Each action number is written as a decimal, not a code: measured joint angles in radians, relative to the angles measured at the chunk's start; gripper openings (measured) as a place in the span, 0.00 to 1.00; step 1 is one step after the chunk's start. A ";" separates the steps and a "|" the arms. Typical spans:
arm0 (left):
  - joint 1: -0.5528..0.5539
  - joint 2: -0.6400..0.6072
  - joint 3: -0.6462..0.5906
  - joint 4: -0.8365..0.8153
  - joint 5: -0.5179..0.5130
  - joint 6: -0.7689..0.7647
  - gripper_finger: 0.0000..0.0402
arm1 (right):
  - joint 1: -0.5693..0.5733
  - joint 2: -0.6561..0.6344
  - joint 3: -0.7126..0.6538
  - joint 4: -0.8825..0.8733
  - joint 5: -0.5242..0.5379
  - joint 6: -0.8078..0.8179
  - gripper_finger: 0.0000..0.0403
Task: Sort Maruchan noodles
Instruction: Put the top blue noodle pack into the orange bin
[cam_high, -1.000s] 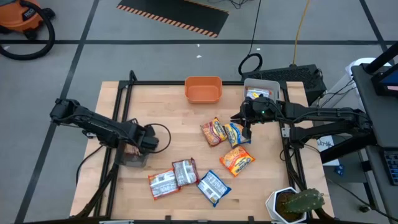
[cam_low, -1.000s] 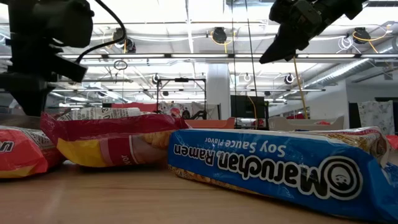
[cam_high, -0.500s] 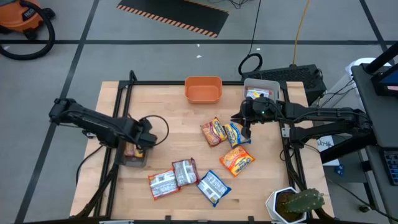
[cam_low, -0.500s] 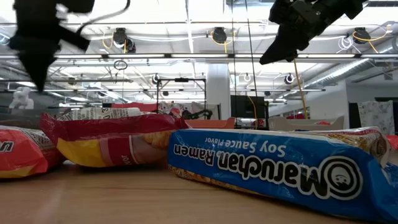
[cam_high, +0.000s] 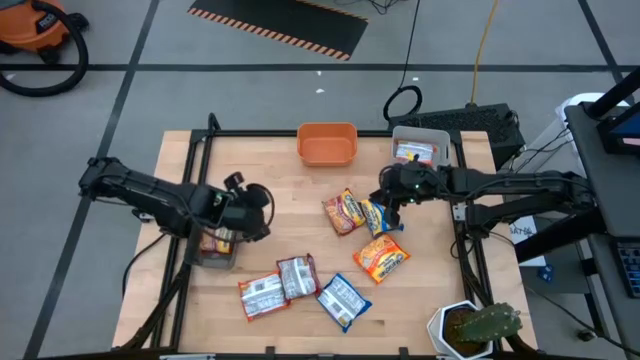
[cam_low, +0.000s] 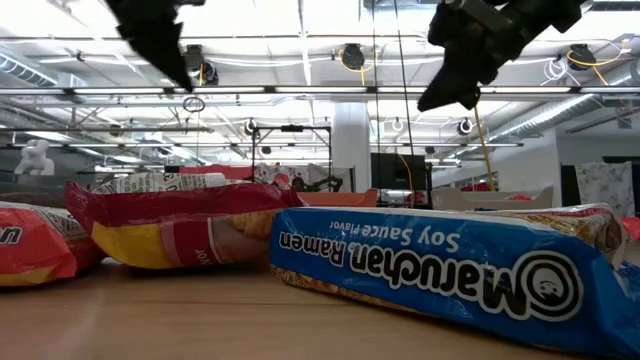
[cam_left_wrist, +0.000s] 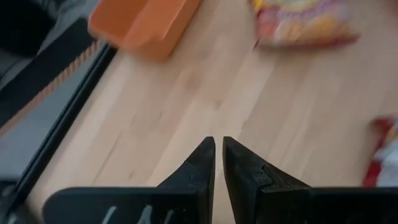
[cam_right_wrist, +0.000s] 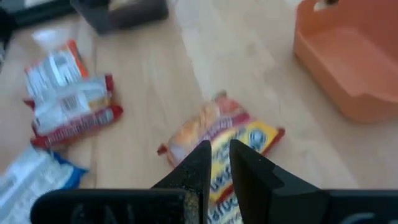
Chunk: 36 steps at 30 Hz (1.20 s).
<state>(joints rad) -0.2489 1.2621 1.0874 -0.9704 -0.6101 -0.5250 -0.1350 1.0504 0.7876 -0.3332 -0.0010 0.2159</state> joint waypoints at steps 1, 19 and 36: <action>0.003 0.000 0.000 0.042 -0.001 0.026 0.09 | 0.003 0.004 0.000 -0.022 0.000 0.008 0.14; -0.045 0.000 0.000 0.216 0.003 0.075 0.09 | 0.060 0.024 -0.001 -0.343 0.020 0.272 0.14; -0.074 0.000 0.000 0.278 0.016 0.110 0.09 | 0.259 0.031 -0.069 -0.447 0.210 0.430 0.38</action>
<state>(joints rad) -0.3233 1.2621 1.0874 -0.6922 -0.5941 -0.4155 0.1243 1.0809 0.7185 -0.7805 0.2092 0.6456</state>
